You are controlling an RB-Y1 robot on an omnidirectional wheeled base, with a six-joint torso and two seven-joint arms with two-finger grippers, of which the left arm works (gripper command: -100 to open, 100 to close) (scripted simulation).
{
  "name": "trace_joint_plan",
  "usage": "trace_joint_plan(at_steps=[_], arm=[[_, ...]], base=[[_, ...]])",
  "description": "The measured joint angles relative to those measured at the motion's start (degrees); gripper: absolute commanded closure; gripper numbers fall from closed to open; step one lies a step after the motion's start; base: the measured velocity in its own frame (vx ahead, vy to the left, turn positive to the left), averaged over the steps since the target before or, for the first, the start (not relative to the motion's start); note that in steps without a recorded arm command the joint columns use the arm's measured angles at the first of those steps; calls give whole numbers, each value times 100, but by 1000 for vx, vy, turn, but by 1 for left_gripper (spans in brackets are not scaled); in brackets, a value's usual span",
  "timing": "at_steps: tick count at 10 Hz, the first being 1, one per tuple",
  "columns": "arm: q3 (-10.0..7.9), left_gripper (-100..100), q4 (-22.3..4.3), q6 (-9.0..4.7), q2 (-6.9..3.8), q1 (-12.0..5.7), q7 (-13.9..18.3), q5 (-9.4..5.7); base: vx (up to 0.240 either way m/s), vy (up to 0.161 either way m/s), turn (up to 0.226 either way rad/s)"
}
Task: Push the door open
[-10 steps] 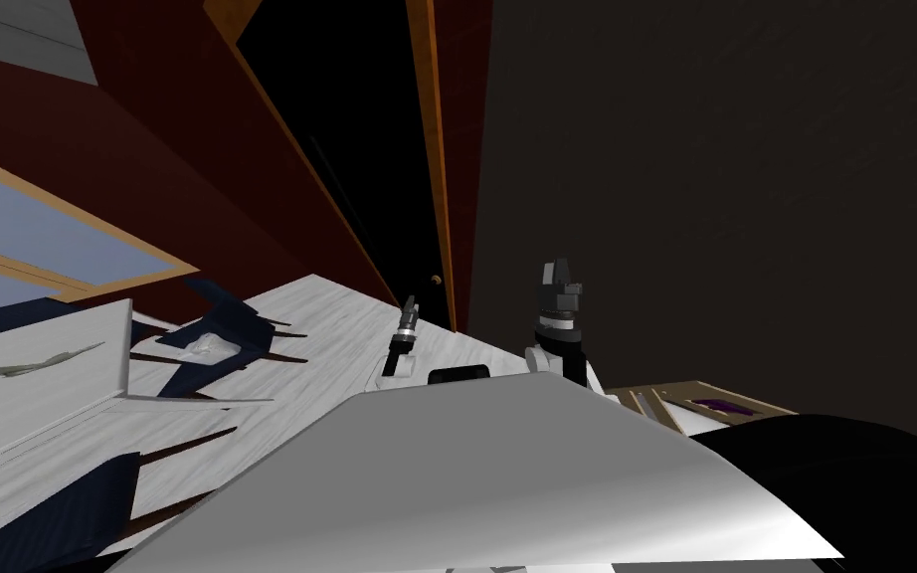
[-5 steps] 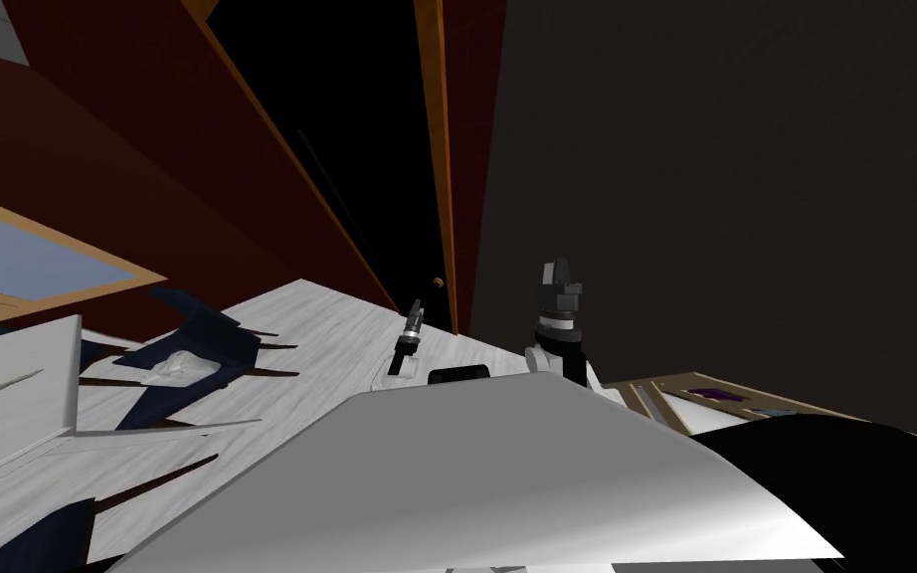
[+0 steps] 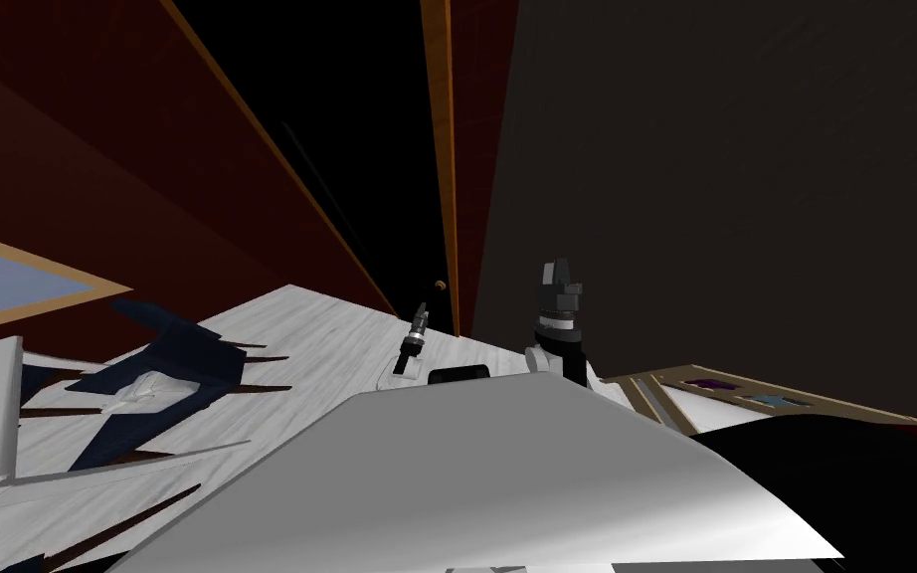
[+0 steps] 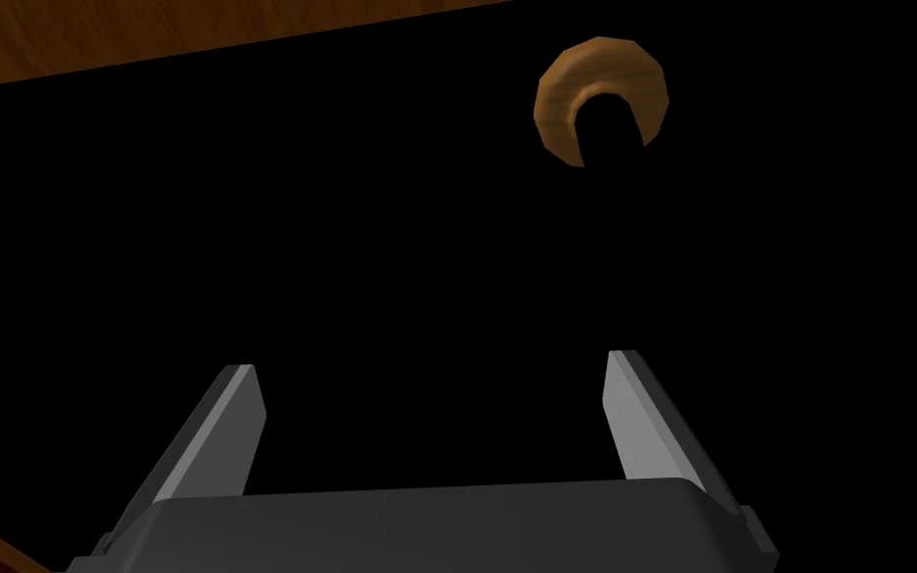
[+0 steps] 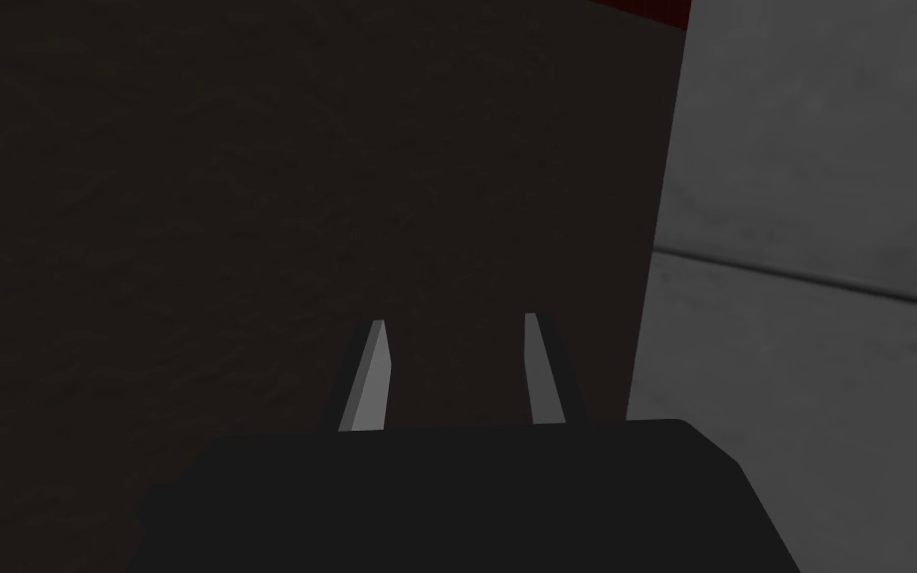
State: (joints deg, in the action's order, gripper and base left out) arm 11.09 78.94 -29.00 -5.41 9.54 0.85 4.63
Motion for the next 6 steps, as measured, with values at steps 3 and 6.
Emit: trace_joint_plan(at_steps=[3,6], arm=[[104,-100,-360,-60,11,-121,8,-6],[245,-100,-793,-141,24,-245,22,-15]], base=[[78,115,-86],[94,145,-116]])
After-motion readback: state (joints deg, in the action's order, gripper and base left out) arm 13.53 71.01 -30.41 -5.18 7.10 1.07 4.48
